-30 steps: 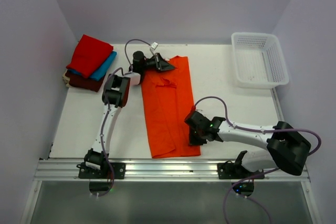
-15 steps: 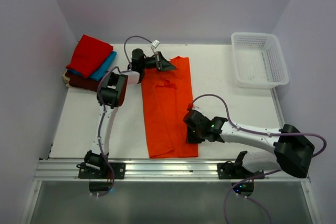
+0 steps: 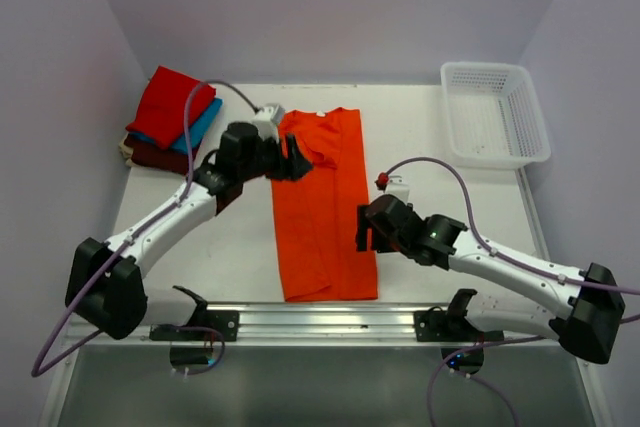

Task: Fold and stack the t-shirts
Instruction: Rotate the tshirt 90 degrees, then grab the bottom of the folded rectangular tshirt with both arms, then fold the folded rectangular tshirt in 1/3 of the way

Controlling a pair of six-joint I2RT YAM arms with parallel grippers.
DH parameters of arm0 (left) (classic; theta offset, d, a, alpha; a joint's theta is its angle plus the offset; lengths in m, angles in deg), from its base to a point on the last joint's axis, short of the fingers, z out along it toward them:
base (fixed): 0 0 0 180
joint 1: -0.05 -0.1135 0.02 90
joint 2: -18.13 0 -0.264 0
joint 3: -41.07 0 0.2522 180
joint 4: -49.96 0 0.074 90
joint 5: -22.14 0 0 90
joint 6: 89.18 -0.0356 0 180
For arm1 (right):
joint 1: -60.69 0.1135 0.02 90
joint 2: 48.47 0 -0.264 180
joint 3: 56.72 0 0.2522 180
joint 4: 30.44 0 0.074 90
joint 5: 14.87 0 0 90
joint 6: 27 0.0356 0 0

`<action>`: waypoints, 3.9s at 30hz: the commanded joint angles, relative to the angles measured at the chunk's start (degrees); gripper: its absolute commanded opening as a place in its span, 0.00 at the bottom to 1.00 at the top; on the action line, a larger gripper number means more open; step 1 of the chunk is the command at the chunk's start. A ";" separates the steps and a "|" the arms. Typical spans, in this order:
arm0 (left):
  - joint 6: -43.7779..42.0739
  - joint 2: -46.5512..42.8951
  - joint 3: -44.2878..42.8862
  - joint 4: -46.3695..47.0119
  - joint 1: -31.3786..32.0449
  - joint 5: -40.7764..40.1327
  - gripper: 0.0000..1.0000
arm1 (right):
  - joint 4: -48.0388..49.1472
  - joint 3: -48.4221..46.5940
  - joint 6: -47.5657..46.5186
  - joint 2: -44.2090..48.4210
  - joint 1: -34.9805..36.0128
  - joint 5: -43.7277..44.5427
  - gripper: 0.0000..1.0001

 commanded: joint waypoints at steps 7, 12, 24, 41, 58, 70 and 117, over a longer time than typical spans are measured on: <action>15.52 -27.42 28.76 -24.58 9.98 -10.54 0.66 | -0.95 11.84 6.96 16.83 -3.54 -7.40 0.73; 23.42 -34.20 32.64 -28.72 14.47 -10.01 0.63 | 4.93 19.75 13.03 20.18 -3.54 -18.37 0.69; 30.82 -31.74 36.86 -28.72 24.14 -10.71 0.61 | 11.98 27.50 20.94 20.96 -3.54 -25.43 0.51; 37.76 -27.87 45.57 -19.41 26.34 -10.80 0.57 | 13.47 29.61 23.85 18.16 -3.54 -28.07 0.45; 40.23 -27.26 49.00 -17.21 27.75 -12.64 0.56 | 2.30 27.24 22.18 23.09 -3.54 -25.43 0.43; 39.88 -26.20 49.70 -17.82 27.92 -12.91 0.21 | 12.50 29.79 22.97 16.75 -3.54 -26.58 0.36; 28.20 -41.77 39.42 -12.20 28.45 -34.61 0.00 | 10.31 10.81 3.29 10.34 -6.96 -13.66 0.00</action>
